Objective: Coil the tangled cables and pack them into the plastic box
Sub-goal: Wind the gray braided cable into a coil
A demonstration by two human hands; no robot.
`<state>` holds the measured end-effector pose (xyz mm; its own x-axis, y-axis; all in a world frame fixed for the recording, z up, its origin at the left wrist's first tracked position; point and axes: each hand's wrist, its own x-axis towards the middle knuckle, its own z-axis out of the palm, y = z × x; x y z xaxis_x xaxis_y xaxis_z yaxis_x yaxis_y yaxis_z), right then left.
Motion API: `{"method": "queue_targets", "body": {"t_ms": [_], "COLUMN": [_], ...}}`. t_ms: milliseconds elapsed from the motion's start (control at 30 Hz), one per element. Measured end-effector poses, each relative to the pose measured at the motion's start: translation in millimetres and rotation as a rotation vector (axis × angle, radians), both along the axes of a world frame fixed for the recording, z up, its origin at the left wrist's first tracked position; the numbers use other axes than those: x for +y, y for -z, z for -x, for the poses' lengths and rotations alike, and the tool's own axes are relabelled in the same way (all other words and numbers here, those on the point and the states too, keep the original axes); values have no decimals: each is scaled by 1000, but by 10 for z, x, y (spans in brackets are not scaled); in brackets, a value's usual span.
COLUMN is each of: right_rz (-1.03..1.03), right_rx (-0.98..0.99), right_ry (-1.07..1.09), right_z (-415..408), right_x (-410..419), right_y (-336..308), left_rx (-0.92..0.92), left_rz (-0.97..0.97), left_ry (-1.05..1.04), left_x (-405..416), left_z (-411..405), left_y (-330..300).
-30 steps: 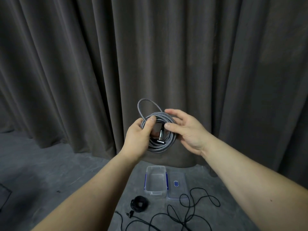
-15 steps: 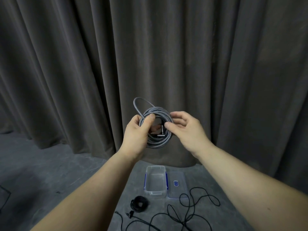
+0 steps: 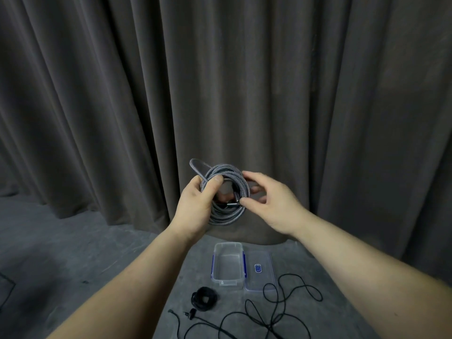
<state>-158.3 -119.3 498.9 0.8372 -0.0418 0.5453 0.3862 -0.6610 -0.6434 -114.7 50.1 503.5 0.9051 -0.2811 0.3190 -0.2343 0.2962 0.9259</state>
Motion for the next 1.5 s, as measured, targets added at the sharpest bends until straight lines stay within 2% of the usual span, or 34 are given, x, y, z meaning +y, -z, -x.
{"method": "queue_targets", "body": {"t_ms": [100, 200, 400, 567, 733, 867, 1100, 1267, 1300, 1400, 1500], "right_rz": [207, 402, 545, 592, 651, 613, 536, 333, 210, -365, -746], "right_rx": [-242, -397, -240, -278, -116, -137, -491, -584, -558, -363, -187], "right_ry": [138, 104, 17, 110, 198, 221, 250, 239, 251, 181, 136], "right_z": [49, 54, 44, 24, 27, 19, -4, 76, 98, 141, 111], "right_x": [23, 40, 61, 155, 266, 301, 332, 298, 263, 127, 19], "right_y": [16, 12, -35, -50, -114, -67, -21, -107, -151, -327, -339], "left_rx": [0, -36, -59, -71, -101, -107, -105, -94, -80, -51, -37], "left_rz": [16, -21, -12, -15, -25, -22, -24, -72, -73, -71, -45], "left_ry": [-22, -51, -44, -51, -104, -135, -289, -353, -380, -433, -398], "left_x": [-6, -7, 3, 8, 18, 11, 48, 176, 233, 399, 397], "left_z": [-13, -36, -52, -72, -72, -77, -143, -239, -273, -349, -344], "left_y": [6, 23, 26, 14, 20, 39, 2, 106, 133, 173, 119]}}
